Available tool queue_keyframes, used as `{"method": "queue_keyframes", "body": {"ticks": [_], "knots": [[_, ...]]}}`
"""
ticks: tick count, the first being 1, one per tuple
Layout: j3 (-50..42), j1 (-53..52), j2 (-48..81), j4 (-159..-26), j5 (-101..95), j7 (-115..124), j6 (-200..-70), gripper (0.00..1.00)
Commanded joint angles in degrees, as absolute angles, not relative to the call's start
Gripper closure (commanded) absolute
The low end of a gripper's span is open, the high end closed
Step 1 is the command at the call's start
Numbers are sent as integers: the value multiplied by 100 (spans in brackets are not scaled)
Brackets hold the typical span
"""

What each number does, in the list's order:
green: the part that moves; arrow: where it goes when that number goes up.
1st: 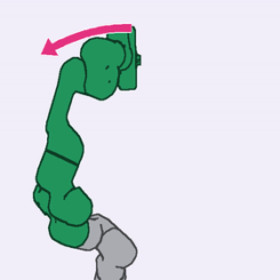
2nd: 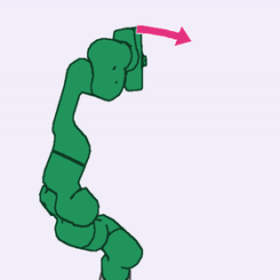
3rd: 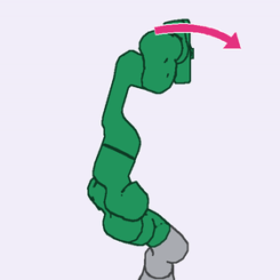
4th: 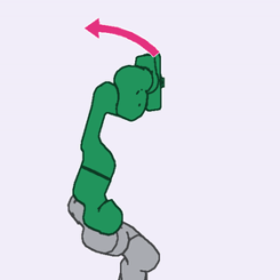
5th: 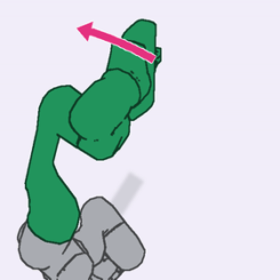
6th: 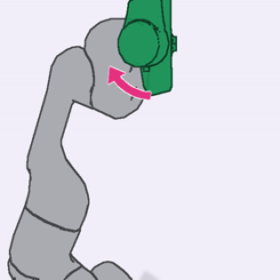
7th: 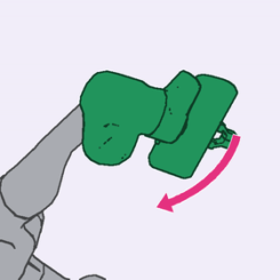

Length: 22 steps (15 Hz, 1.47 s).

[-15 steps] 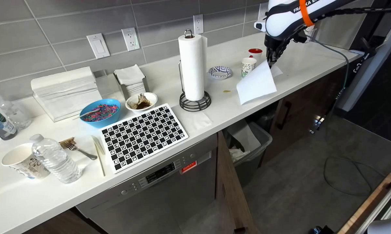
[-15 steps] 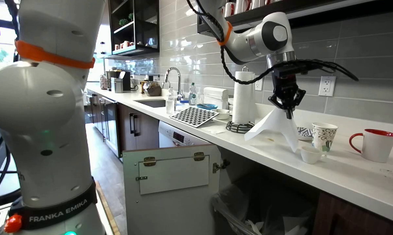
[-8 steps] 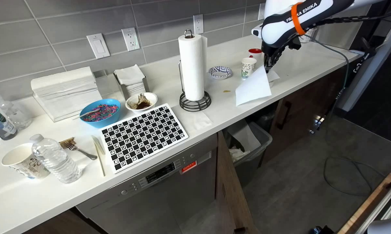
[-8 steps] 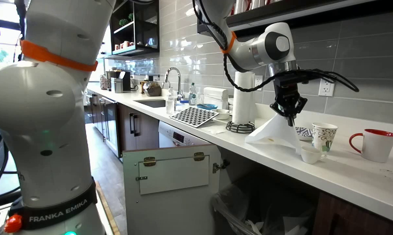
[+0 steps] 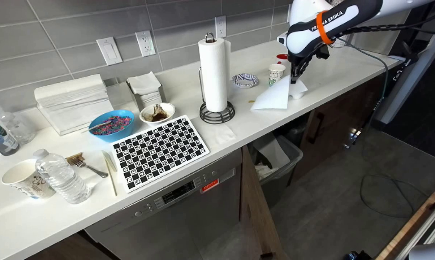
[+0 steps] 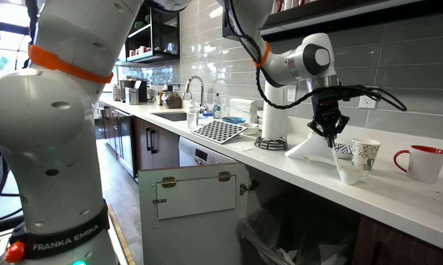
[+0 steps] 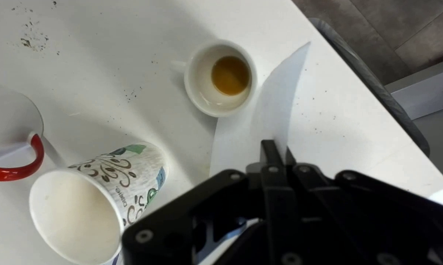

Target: Get a piece of paper towel from the roll of paper towel and put it on the table

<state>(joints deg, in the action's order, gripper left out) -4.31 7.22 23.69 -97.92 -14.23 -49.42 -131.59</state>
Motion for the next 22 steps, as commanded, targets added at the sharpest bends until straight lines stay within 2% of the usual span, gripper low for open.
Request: {"method": "queue_keyframes", "body": {"ticks": [1,2,3,4,12,14,22], "knots": [[-415,762,2536,-9587,-1508,-4813,-13104,100],[-414,768,2539,-9574,-1505,-4816,-13097,100],[-404,780,2526,-9571,-1486,-4837,-13087,74],[-375,803,2502,-9571,-1437,-4896,-13079,73],[-199,774,2331,-9361,-1275,-4978,-12854,13],[-213,721,2264,-9297,-1349,-4865,-12607,1],[-167,661,1743,-9032,-1153,-4623,-11179,0]]}}
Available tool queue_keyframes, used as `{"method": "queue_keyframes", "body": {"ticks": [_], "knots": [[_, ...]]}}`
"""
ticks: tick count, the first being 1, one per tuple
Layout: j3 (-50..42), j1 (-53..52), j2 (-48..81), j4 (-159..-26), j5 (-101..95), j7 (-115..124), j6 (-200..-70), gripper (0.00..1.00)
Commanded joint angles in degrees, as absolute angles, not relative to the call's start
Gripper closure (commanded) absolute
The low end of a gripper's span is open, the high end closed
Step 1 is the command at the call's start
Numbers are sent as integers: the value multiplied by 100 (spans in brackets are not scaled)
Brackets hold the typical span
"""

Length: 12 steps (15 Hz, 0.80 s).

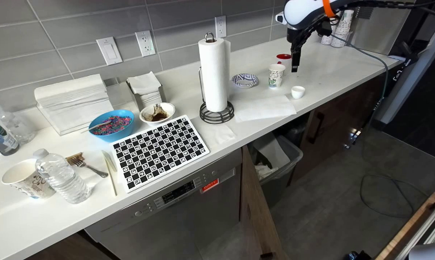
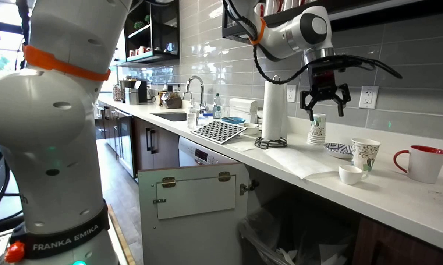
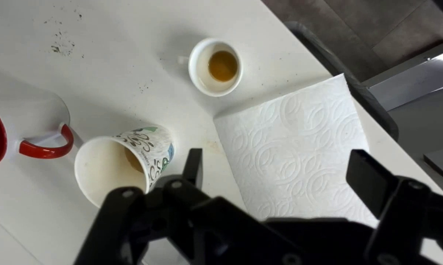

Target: Get a piece of paper towel from the roll of paper towel and put it on the table

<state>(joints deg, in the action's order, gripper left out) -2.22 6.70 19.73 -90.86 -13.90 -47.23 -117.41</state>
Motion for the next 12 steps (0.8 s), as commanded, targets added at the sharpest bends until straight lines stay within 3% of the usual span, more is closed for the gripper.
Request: {"method": "queue_keyframes", "body": {"ticks": [1,6,12], "knots": [[-136,672,1679,-8994,-1030,-4630,-10993,0],[13,617,1392,-8803,-312,-4443,-10015,0],[110,418,1082,-8936,-68,-3902,-9995,0]]}}
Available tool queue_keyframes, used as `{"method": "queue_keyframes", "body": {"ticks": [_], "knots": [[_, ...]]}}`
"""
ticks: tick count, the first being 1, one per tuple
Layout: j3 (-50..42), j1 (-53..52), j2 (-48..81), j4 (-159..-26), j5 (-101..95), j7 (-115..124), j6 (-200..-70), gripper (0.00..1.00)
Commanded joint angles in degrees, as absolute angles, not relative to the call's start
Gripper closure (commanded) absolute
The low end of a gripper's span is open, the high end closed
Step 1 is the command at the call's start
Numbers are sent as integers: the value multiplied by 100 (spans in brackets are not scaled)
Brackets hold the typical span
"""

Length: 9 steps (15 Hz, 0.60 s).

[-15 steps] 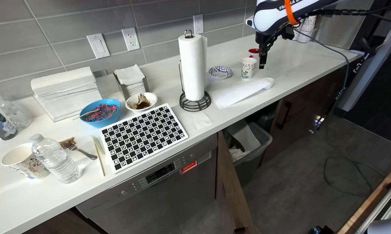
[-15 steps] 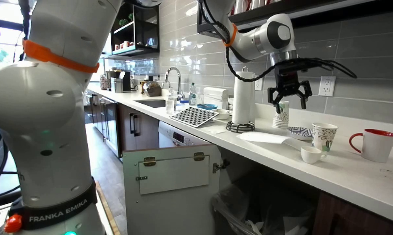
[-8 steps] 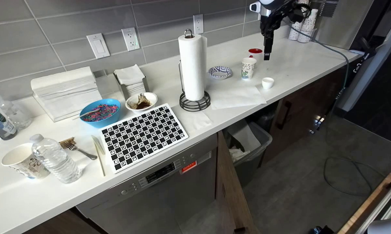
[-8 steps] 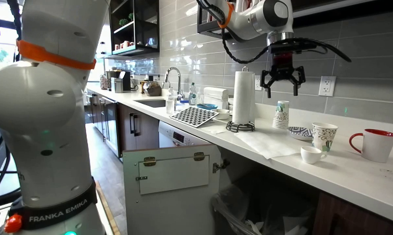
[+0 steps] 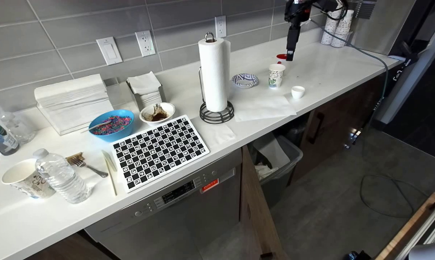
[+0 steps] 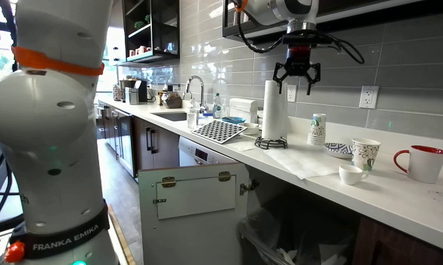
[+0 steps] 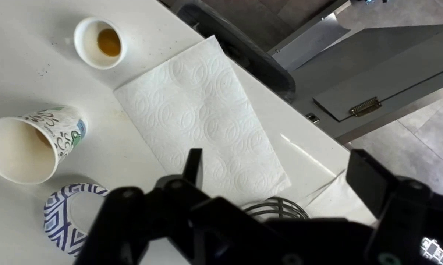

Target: Get a piece of paper towel from the roll of paper towel and put it on the table

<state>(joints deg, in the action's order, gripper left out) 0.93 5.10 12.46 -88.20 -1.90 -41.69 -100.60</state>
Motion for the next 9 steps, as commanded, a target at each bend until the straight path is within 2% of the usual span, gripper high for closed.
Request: {"method": "queue_keyframes", "body": {"ticks": [1,9], "knots": [[128,395,1048,-8951,-51,-3851,-10019,0],[147,302,1069,-8835,-161,-3746,-10039,0]]}}
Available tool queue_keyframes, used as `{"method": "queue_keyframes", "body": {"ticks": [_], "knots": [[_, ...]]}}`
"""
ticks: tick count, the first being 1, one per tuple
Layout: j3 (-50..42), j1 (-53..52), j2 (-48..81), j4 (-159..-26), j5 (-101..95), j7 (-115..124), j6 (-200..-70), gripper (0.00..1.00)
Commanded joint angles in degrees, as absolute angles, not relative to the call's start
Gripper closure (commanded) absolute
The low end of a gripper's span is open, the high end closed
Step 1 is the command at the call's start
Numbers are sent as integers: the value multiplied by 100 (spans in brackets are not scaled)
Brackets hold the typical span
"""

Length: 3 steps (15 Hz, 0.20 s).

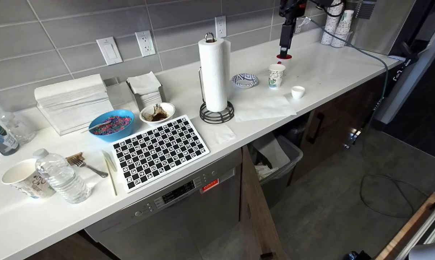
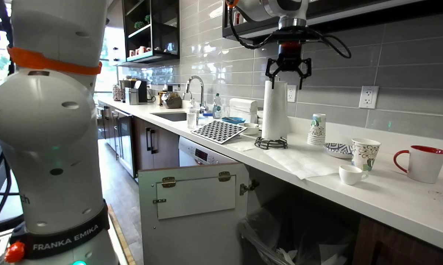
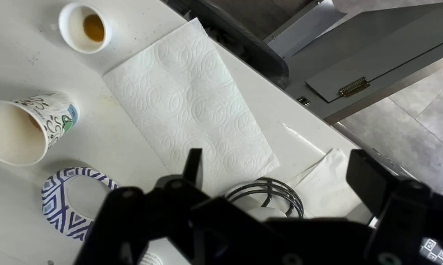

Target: Get a piece of paper towel from the roll of paper towel and put it on the table

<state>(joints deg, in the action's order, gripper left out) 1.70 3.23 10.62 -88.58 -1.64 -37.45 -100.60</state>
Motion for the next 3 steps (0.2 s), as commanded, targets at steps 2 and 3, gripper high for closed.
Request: {"method": "queue_keyframes", "body": {"ticks": [2,3], "knots": [[147,302,1068,-8839,-161,-3743,-10039,0],[147,302,1069,-8840,-161,-3743,-10039,0]]}}
